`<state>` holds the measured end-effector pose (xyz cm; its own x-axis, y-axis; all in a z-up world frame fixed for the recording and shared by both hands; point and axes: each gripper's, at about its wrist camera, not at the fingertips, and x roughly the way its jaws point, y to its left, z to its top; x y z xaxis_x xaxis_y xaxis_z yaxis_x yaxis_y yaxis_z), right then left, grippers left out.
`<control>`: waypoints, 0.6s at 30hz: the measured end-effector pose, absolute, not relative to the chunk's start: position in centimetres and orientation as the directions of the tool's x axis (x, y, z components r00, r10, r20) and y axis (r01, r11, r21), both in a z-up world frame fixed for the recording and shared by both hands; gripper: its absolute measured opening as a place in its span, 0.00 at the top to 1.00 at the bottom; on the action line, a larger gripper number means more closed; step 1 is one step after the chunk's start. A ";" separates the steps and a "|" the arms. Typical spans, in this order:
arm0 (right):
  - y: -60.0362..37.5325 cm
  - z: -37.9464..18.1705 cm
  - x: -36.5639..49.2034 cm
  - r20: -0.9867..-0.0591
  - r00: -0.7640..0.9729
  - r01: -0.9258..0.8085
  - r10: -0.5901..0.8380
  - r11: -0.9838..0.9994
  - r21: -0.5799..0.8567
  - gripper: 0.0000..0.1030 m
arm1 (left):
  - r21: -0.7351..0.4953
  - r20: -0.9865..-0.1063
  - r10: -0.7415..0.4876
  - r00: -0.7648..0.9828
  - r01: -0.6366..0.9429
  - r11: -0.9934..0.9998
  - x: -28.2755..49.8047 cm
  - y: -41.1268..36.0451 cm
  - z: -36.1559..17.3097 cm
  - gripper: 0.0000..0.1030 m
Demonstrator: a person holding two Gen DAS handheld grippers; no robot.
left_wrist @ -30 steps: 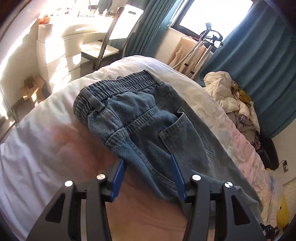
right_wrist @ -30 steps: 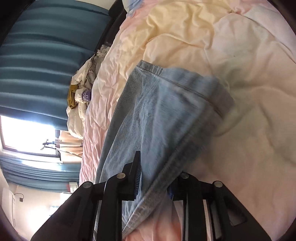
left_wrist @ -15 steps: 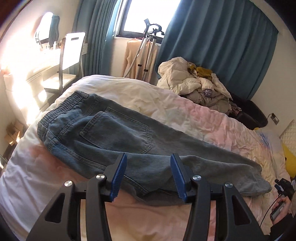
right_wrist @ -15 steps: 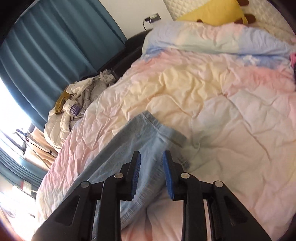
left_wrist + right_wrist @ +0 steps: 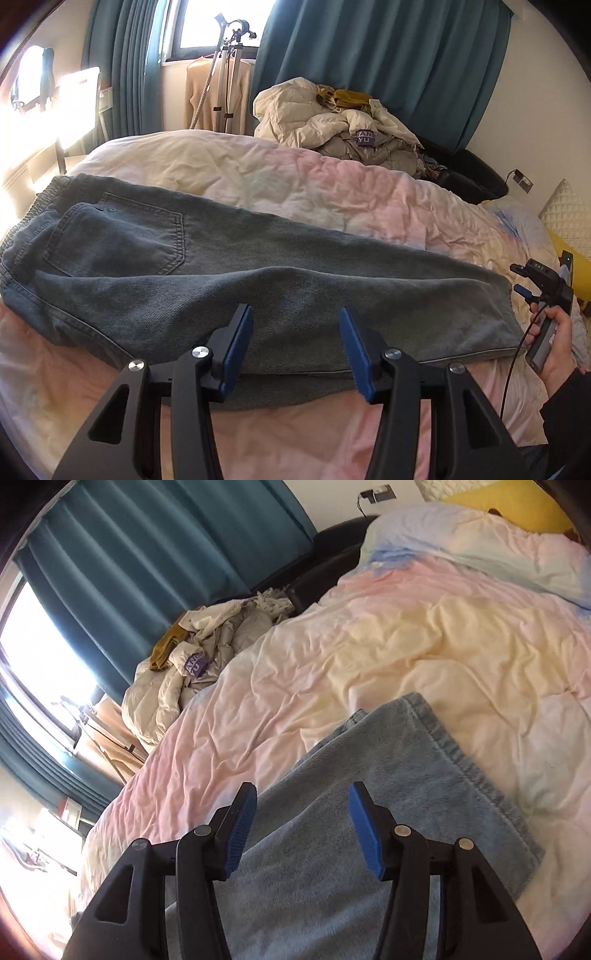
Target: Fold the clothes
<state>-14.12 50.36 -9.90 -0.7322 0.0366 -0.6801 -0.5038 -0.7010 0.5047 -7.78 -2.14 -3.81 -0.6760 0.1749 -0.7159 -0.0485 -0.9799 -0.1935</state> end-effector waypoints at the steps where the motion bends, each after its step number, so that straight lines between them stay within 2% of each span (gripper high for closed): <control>1: 50.8 -10.5 -14.9 -0.688 -0.725 -0.518 0.039 -0.689 0.507 0.49 | -0.185 -0.721 0.174 -0.671 -0.055 -0.981 -8.0 -1.8 -4.2 0.51; 6: 53.1 -13.5 -18.7 -0.725 -0.687 -0.586 0.047 -0.626 0.515 0.49 | -0.153 -0.749 0.174 -0.639 -0.089 -0.984 -9.0 0.0 -6.3 0.51; 12: 53.9 -16.0 -20.9 -0.775 -0.626 -0.645 0.091 -0.619 0.449 0.51 | -0.107 -0.784 0.175 -0.596 -0.148 -0.983 -9.8 2.2 -8.4 0.51; 14: 53.4 -16.0 -21.0 -0.782 -0.608 -0.657 0.136 -0.639 0.400 0.64 | -0.107 -0.789 0.179 -0.588 -0.155 -0.982 -10.0 2.5 -8.6 0.51; 15: 53.1 -15.8 -21.1 -0.781 -0.604 -0.658 0.158 -0.653 0.376 0.86 | -0.109 -0.791 0.181 -0.585 -0.156 -0.982 -10.1 2.6 -8.7 0.51; 16: 52.7 -15.5 -21.1 -0.776 -0.606 -0.653 0.173 -0.666 0.361 0.94 | -0.116 -0.790 0.187 -0.584 -0.157 -0.981 -10.0 2.6 -8.7 0.51; 18: 52.2 -14.4 -21.0 -0.754 -0.624 -0.640 0.206 -0.688 0.342 0.97 | -0.122 -0.787 0.192 -0.586 -0.157 -0.980 -9.8 2.4 -8.6 0.51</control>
